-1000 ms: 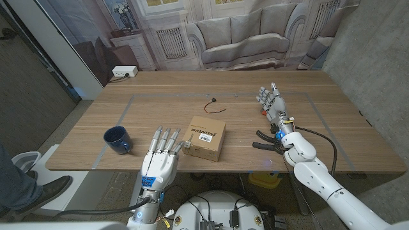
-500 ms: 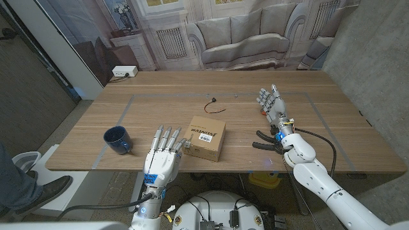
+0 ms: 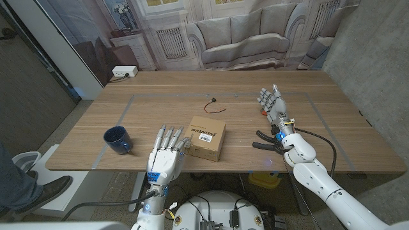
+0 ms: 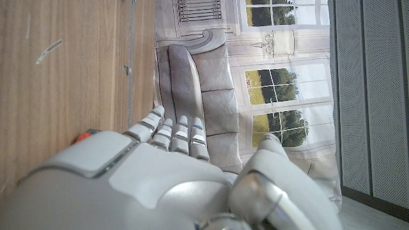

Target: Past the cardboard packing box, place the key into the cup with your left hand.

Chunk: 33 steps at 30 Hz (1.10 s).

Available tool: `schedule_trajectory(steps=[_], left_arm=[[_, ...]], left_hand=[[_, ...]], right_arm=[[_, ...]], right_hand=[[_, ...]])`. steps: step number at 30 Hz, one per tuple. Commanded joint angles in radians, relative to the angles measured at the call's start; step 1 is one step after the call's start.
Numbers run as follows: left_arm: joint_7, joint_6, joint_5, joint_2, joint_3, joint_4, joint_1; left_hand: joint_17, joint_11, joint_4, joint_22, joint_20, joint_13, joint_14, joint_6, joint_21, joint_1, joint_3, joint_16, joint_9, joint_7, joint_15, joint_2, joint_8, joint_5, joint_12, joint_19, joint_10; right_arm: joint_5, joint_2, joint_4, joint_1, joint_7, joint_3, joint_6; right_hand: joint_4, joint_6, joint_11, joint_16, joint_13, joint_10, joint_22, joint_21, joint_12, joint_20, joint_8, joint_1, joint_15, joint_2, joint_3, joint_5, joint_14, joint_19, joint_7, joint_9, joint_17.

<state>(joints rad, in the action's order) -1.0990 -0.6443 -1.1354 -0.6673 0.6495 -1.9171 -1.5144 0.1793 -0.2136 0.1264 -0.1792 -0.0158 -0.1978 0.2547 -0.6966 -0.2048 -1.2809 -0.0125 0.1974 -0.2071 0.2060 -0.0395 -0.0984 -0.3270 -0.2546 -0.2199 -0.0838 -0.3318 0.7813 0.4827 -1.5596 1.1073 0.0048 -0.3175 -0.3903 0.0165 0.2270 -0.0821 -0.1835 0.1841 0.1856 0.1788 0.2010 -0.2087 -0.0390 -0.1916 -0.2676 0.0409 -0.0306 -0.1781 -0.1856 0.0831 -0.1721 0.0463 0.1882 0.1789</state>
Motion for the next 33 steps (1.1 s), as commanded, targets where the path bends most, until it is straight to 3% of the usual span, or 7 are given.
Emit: schedule_trajectory(steps=[1, 14, 33], left_arm=[[-0.018, 0.143, -0.033, 0.089, -0.083, 0.052, -0.026], [-0.018, 0.273, -0.100, 0.181, -0.174, 0.089, -0.061], [-0.018, 0.200, -0.039, 0.131, -0.132, 0.065, -0.058]], left_hand=[[0.004, -0.001, -0.004, -0.006, 0.000, -0.002, 0.020, -0.031, -0.009, 0.002, 0.001, 0.008, -0.001, 0.003, -0.153, -0.001, -0.018, 0.006, -0.003, -0.012, -0.023], [0.005, -0.002, -0.005, -0.006, 0.005, -0.002, 0.052, -0.109, -0.012, -0.006, 0.000, 0.009, 0.004, -0.001, -0.159, -0.003, -0.043, 0.014, -0.003, -0.023, -0.073], [0.007, -0.002, -0.007, -0.007, 0.004, -0.002, 0.066, -0.148, -0.011, -0.010, 0.000, 0.006, 0.009, -0.008, -0.159, -0.003, -0.051, 0.021, 0.004, -0.027, -0.092]], right_arm=[[0.005, -0.003, 0.002, -0.001, 0.003, 0.001, 0.001], [0.007, -0.002, -0.007, 0.003, -0.002, 0.002, 0.007], [0.022, -0.015, 0.012, 0.005, 0.010, 0.003, -0.005]], right_hand=[[0.000, 0.008, -0.005, -0.004, 0.001, 0.008, 0.004, 0.000, -0.007, -0.017, -0.006, 0.002, -0.003, 0.000, 0.002, -0.008, 0.005, -0.013, 0.000, 0.002, 0.005], [-0.001, 0.008, -0.002, -0.004, 0.001, 0.010, 0.004, 0.000, -0.007, -0.015, -0.005, 0.004, -0.002, 0.000, 0.004, -0.009, 0.005, -0.014, 0.000, 0.002, 0.005], [0.000, 0.008, -0.005, -0.004, 0.001, 0.011, 0.005, 0.000, -0.007, -0.012, -0.005, 0.007, 0.002, 0.000, 0.007, -0.009, 0.008, -0.014, -0.001, 0.002, 0.005]])
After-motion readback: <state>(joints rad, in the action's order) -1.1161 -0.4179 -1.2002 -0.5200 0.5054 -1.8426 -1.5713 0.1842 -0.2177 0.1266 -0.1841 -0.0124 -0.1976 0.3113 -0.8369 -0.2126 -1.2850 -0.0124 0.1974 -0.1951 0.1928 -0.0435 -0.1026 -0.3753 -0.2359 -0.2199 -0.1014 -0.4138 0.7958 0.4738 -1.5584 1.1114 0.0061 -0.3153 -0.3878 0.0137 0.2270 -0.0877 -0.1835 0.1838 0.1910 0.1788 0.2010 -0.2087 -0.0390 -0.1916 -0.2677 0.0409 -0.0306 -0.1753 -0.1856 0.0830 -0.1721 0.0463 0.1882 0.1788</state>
